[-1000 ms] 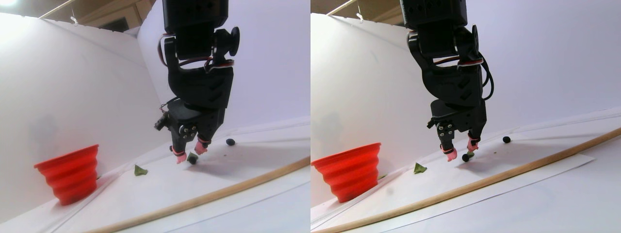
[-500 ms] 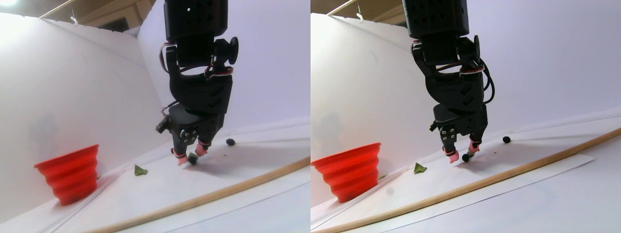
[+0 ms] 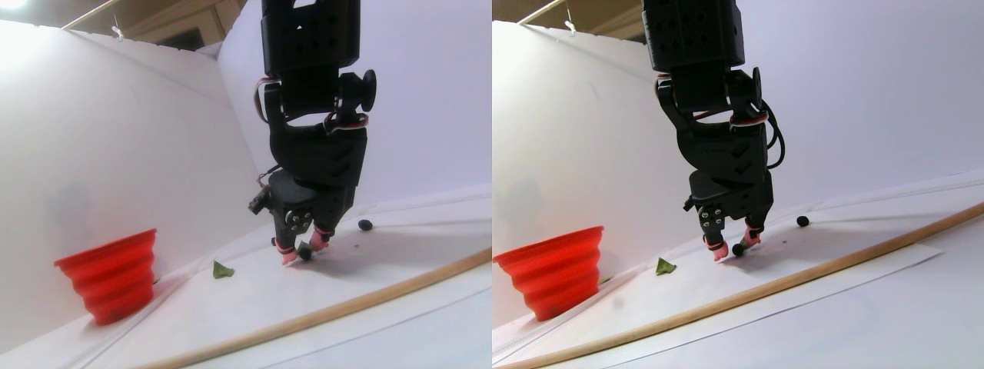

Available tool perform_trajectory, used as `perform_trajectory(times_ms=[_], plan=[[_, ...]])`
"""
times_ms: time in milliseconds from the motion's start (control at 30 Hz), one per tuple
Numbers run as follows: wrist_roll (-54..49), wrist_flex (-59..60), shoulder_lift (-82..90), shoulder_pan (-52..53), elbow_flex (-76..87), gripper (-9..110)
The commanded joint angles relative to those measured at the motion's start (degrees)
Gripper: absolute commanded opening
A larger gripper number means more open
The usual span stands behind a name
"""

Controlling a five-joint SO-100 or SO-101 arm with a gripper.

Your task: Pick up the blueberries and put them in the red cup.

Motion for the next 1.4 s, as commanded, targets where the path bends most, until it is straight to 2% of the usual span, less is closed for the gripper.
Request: perform_trajectory(times_ms=[0, 1367], plan=[[0.18, -1.85, 1.49, -0.7, -3.69, 19], [-0.62, -1.85, 2.99, -1.93, -0.44, 11]])
